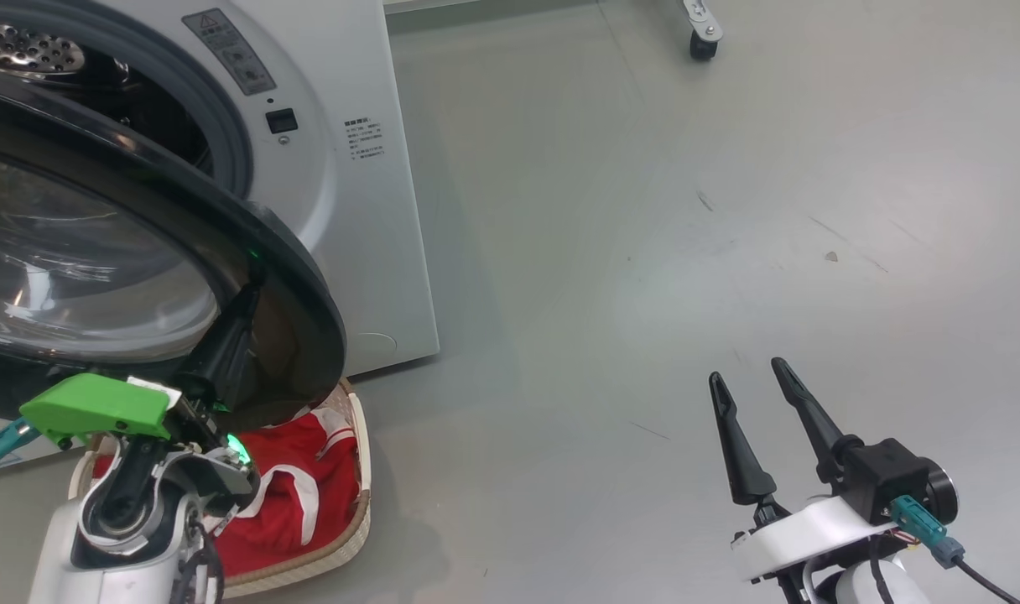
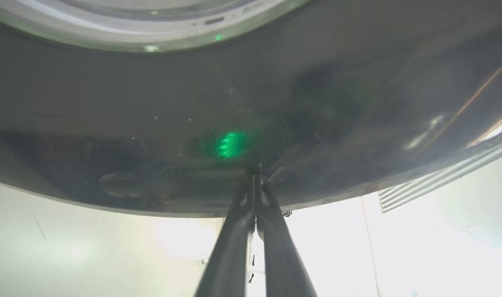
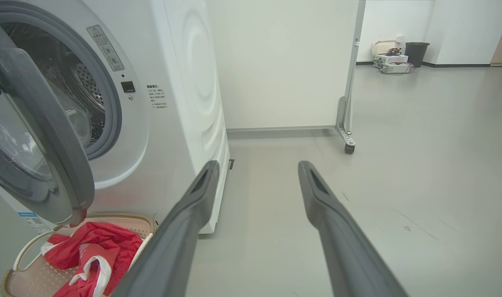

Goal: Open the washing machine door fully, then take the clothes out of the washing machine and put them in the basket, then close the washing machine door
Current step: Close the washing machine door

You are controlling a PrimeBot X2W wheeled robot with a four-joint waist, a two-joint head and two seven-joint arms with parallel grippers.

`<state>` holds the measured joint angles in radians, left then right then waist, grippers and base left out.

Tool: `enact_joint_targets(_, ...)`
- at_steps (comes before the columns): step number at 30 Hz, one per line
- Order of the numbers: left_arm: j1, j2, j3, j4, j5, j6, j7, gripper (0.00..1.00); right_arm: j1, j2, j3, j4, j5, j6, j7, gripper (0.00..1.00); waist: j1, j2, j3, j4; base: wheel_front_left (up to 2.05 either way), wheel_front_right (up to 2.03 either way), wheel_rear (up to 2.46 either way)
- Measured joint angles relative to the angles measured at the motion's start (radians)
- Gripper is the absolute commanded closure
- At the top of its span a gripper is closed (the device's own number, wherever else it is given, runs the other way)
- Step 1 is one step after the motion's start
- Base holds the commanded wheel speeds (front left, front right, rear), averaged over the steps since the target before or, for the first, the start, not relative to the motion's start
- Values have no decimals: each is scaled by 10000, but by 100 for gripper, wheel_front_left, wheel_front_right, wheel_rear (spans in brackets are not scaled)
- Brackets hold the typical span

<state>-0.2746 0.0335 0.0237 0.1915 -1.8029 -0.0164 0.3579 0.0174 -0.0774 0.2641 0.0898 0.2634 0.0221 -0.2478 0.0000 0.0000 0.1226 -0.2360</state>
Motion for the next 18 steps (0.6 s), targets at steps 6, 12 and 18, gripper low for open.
enact_joint_targets(6, 9, -2, -334, 107, 575, -512, -92, 100, 2, -4, -184, -224, 2, -61, -2, 0, 0, 0, -111, 335, 0, 0, 0)
enact_joint_targets(12, 508, 151, -993, 82, 2155, -911, -276, 100, 26, -17, -290, -326, 4, -58, -12, 0, 0, 0, -321, 765, 0, 0, 0)
enact_joint_targets(18, 1276, 662, -1164, -226, 3636, -1032, -1070, 100, 215, -73, -414, -506, 4, -31, -13, 0, 0, 0, -647, 1287, 0, 0, 0)
